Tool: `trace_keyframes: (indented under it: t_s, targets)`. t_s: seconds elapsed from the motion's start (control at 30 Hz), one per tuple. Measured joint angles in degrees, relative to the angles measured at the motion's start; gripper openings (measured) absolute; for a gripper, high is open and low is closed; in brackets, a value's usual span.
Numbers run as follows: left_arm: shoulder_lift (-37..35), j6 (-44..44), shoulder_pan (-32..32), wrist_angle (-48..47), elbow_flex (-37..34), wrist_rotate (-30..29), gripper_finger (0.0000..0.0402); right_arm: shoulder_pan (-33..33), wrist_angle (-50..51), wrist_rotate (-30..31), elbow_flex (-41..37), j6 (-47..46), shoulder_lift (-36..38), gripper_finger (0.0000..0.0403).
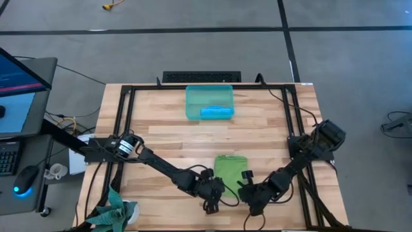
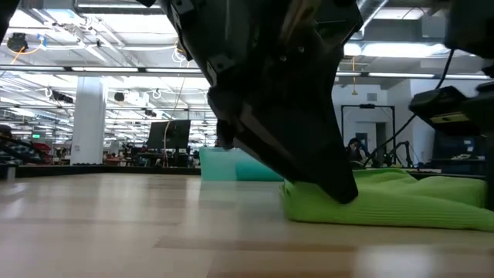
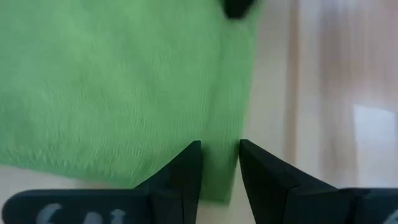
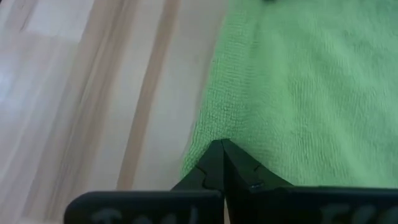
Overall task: Roll microfiber towels into tight, uniform cylinder then place into a basket
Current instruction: Roll the green microfiber cloth
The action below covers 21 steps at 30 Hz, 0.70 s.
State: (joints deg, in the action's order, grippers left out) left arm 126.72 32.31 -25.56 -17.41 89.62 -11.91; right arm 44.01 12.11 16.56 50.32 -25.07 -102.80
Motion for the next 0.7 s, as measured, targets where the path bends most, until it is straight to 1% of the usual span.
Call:
trace_keyframes:
  t_s: [0.13,0.37,0.47,0.57,0.7]
  targets:
    - [-0.01,1.32,-0.20,-0.01,0.00,2.93,0.0100,1.44,3.21,-1.18,-0.30,-0.03,2.67,0.0016]
    - [-0.01,-1.39,-0.33,0.43,0.06,3.20,0.0100,4.13,3.52,-0.46,-0.26,0.00,7.33,0.0018]
    - [-0.01,-2.36,-0.48,-3.09,2.05,3.24,0.0100,4.91,3.78,0.53,-0.24,-0.01,9.37,0.0022]
    - [-0.05,-3.39,-1.29,-7.73,5.05,1.18,0.0100,6.51,5.04,3.29,-0.24,-0.01,11.99,0.0020]
    - [-0.10,-7.60,-3.59,-13.29,10.07,-4.68,0.0100,10.23,6.35,8.00,-0.22,-0.01,15.46,0.0011]
